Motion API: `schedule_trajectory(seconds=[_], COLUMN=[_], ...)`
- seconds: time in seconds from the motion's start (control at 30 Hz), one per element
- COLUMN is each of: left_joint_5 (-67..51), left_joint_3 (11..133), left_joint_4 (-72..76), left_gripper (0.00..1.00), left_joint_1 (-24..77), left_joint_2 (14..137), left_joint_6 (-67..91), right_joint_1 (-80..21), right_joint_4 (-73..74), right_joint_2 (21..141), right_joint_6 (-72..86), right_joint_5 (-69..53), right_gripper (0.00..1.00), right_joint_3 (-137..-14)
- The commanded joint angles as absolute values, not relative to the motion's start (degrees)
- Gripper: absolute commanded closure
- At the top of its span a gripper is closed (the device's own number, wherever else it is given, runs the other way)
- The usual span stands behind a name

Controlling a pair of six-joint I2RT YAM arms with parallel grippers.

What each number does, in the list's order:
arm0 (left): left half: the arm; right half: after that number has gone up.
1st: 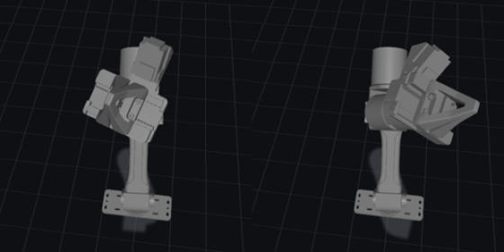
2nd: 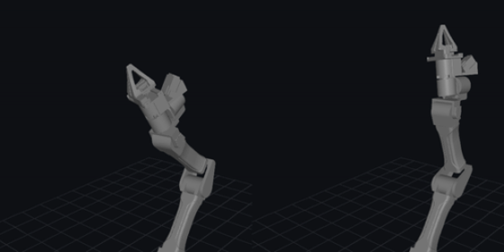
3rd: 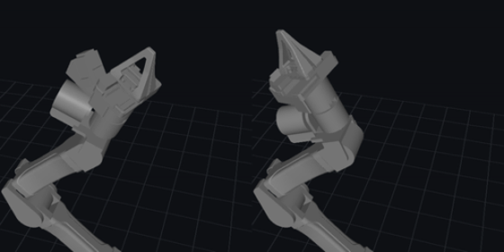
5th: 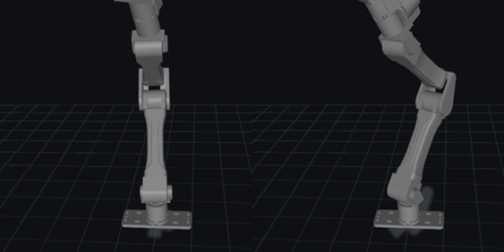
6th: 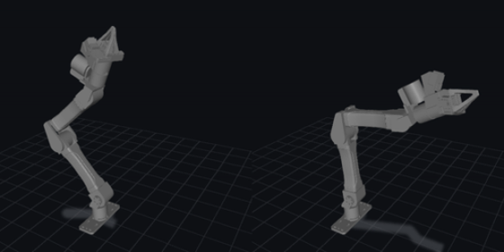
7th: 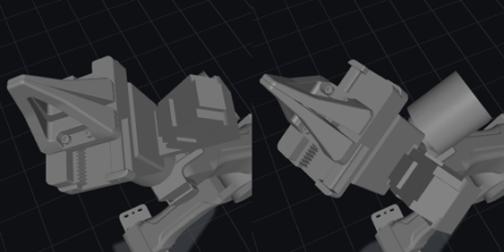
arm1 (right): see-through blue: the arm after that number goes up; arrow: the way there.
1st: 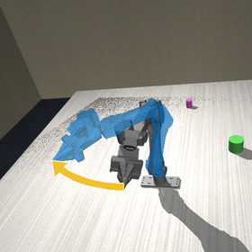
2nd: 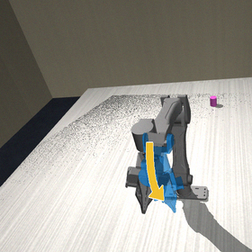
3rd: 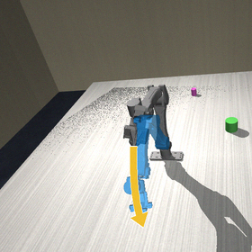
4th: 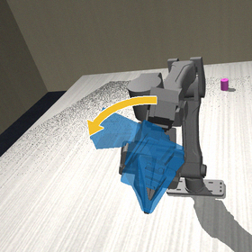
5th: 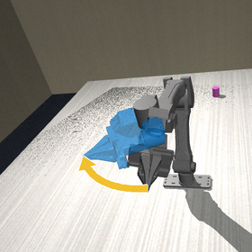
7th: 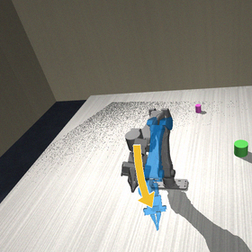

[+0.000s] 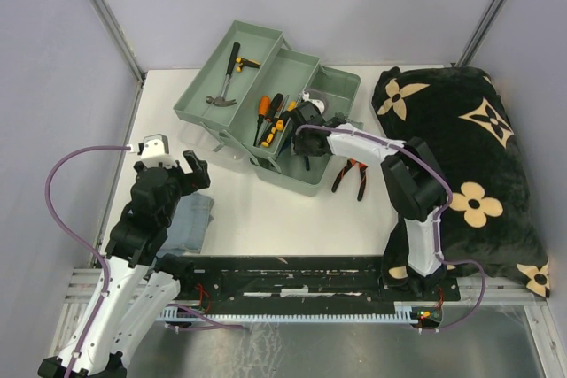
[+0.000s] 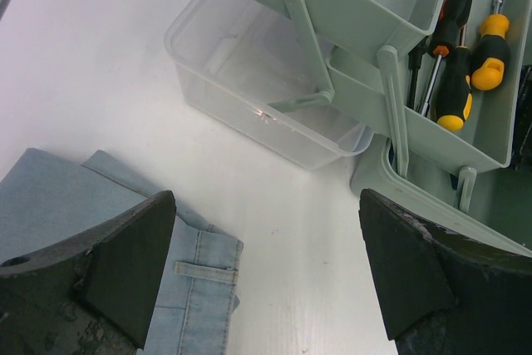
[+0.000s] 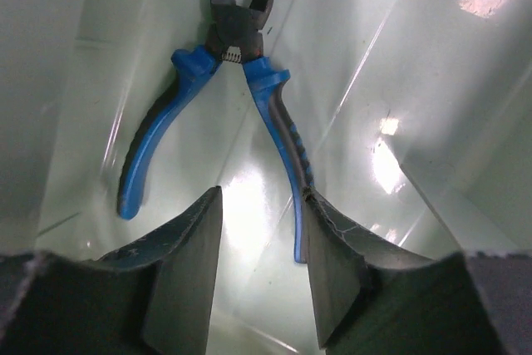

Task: Pack the tool kit

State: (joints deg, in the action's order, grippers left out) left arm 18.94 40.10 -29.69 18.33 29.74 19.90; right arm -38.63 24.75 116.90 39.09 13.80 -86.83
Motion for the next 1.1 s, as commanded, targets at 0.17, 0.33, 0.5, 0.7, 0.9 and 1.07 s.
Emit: schedule_trajectory(seconds=[0.17, 0.33, 0.5, 0.7, 0.9, 1.07], left_joint_5=[18.9, 18.8, 18.6, 18.3, 18.3, 18.2], left_joint_3=[40.3, 40.4, 40.3, 40.3, 40.3, 40.2], left_joint_4=[-27.1, -27.2, -27.2, -27.3, -27.5, -27.7], left_gripper=[0.03, 0.03, 0.03, 0.03, 0.03, 0.03], left_joint_1=[17.9, 17.9, 18.0, 17.9, 17.9, 17.9], left_joint_2=[29.7, 29.5, 29.2, 29.1, 29.1, 28.6], left_joint_6=[20.1, 20.1, 20.1, 20.1, 20.1, 20.3], right_joint_1=[-39.0, -38.9, -39.0, -39.0, -38.9, -38.9], right_joint_4=[20.4, 22.2, 24.0, 24.1, 24.9, 26.3], right_joint_2=[100.3, 91.7, 82.7, 69.0, 57.7, 55.6], right_joint_6=[37.3, 37.1, 37.4, 40.7, 46.0, 49.5], right_joint_5=[11.0, 13.1, 11.9, 14.7, 17.4, 20.4], right_gripper=[0.49, 0.48, 0.47, 0.44, 0.4, 0.31], right_joint_3=[-81.0, -76.1, -69.1, -56.1, -43.7, -36.3])
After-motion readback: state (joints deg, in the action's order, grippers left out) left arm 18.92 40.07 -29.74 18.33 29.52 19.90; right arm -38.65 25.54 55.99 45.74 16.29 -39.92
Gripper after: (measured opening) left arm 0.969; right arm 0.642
